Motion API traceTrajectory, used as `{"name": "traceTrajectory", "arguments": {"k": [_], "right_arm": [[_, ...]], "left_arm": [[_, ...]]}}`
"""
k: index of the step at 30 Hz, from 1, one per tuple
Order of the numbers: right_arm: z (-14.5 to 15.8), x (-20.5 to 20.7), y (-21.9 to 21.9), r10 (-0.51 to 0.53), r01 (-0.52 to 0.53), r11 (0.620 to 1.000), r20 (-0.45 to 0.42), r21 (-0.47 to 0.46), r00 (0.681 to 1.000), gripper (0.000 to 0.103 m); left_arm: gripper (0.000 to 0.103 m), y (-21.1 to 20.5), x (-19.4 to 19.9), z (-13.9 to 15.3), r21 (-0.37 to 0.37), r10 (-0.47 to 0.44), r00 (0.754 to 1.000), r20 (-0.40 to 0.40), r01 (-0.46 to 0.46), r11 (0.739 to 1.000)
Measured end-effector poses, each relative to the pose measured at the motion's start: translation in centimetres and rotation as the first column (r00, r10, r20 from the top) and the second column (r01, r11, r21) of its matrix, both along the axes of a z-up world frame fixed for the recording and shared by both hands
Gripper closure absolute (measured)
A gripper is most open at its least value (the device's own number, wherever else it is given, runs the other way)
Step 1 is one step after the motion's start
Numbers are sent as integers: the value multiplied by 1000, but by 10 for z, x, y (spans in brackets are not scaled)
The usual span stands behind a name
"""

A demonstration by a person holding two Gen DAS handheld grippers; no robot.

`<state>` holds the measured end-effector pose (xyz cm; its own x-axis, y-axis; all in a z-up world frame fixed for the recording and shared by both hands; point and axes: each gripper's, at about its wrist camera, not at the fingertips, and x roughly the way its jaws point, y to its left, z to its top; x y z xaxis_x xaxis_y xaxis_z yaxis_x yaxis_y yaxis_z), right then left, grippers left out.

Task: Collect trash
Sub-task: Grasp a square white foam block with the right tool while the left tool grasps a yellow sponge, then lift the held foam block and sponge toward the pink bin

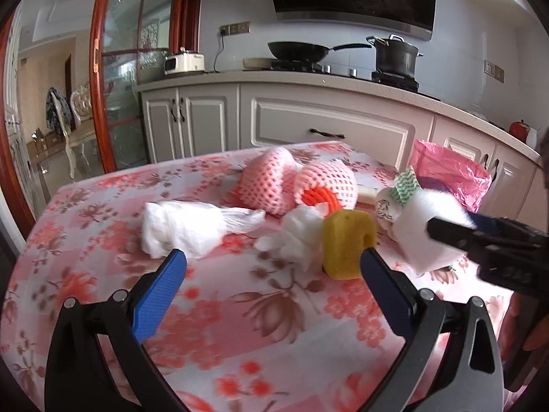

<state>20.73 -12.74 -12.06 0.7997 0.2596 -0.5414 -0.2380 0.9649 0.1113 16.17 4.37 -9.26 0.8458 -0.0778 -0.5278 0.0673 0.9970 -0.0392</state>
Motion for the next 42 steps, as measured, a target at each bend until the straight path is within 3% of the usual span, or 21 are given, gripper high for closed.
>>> {"name": "traceTrajectory", "arguments": {"k": [9, 18, 22, 29, 34, 42], "right_arm": [[17, -13, -57, -96, 94, 994, 52, 51, 994, 37], [13, -18, -84, -133, 127, 985, 53, 114, 990, 37], [11, -19, -88, -132, 125, 984, 49, 124, 990, 37], [10, -24, -82, -114, 108, 987, 49, 116, 992, 37], [14, -32, -69, -82, 75, 992, 67, 102, 994, 37], [26, -40, -54, -50, 41, 995, 106, 86, 993, 37]], "left_arm": [[5, -45, 37, -13, 15, -51, 998, -48, 52, 999], [30, -79, 72, -36, 77, -65, 984, -163, 78, 994], [52, -82, 79, -42, 79, -65, 977, -202, 83, 993], [54, -81, 55, -27, 52, -105, 984, -145, 113, 992], [54, -77, 25, 0, 45, -137, 990, -35, 138, 989], [54, -71, -6, 31, 59, -144, 986, 78, 140, 988]]}}
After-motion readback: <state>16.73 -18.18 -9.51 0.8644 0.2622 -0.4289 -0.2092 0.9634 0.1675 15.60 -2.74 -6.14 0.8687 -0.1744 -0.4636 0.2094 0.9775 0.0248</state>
